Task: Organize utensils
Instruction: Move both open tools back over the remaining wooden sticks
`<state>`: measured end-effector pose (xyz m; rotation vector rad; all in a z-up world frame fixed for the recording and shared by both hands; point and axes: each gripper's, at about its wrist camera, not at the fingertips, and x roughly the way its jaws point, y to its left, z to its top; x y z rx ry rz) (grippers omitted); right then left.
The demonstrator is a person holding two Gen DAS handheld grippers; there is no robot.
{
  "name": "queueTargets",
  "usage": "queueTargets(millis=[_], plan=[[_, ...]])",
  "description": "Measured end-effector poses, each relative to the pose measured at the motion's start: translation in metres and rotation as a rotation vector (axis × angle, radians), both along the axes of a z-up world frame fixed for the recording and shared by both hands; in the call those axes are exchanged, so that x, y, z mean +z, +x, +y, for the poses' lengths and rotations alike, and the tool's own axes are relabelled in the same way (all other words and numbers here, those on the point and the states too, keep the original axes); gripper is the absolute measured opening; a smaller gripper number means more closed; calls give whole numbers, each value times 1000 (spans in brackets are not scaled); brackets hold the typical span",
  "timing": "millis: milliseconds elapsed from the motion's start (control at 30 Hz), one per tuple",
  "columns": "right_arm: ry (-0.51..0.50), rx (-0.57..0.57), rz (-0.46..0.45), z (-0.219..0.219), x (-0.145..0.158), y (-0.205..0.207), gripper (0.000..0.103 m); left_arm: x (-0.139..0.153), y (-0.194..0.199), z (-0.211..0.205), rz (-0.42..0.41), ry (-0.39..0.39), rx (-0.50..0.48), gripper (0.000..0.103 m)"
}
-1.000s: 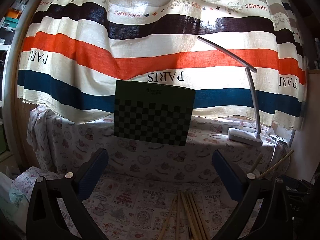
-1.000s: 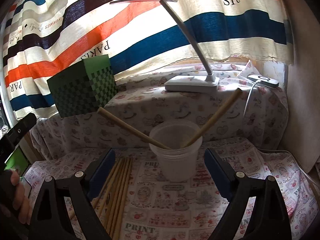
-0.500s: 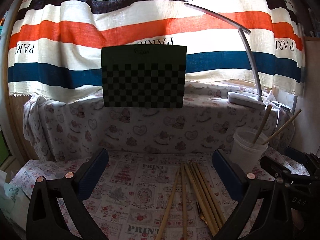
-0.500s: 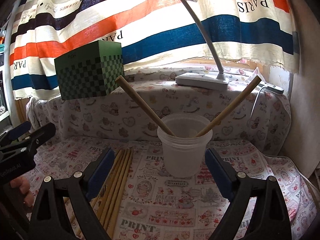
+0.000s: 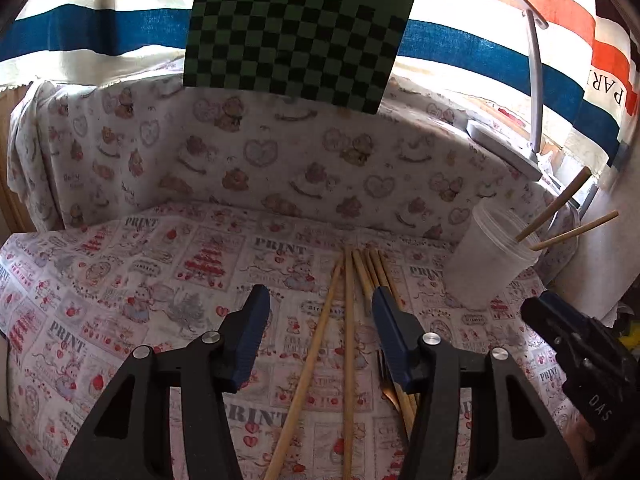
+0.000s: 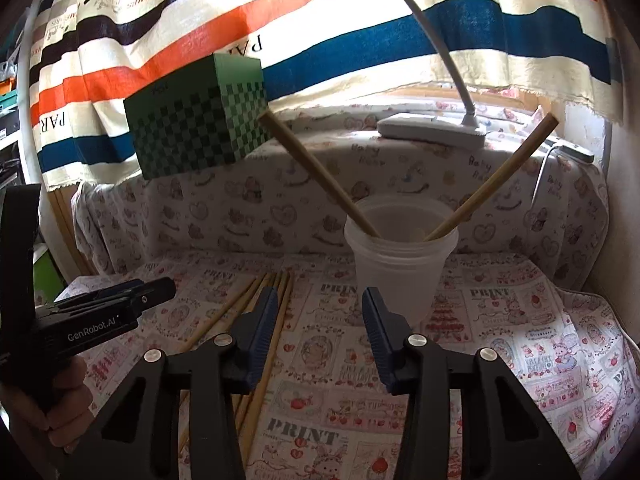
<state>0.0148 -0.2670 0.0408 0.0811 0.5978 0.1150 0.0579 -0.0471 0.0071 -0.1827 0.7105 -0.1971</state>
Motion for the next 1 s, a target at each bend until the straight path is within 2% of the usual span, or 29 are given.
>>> queueTargets(millis=[100,233,300,333,367,400,567,700,800,900,1000], plan=[[41,82,101,4,-9,8,47,-3,0,-3,25,14,7,57],[55,53,225,4,-25,19,46,-12,6,-10,101,50,-28,57],[72,50,306,3,-36,26,35,-19,9,-17,155,91,-36,52],[72,56,332,4,-40,29,30,-22,11,-20,181,109,-35,45],[62,66,357,6,-44,31,18,-24,11,-20,193,105,-34,41],[52,78,375,9,-46,31,10,-24,10,-20,195,85,-36,41],[86,155,403,21,-53,27,9,-17,2,-19,122,96,-33,42],[78,195,436,32,-60,23,9,-14,0,-19,99,93,-31,50],[29,175,463,38,-65,22,9,-12,-1,-24,90,126,-37,52],[66,198,477,39,-65,21,9,-12,-2,-29,68,175,-22,56],[71,193,464,39,-64,17,9,-11,-1,-26,62,173,-4,59]])
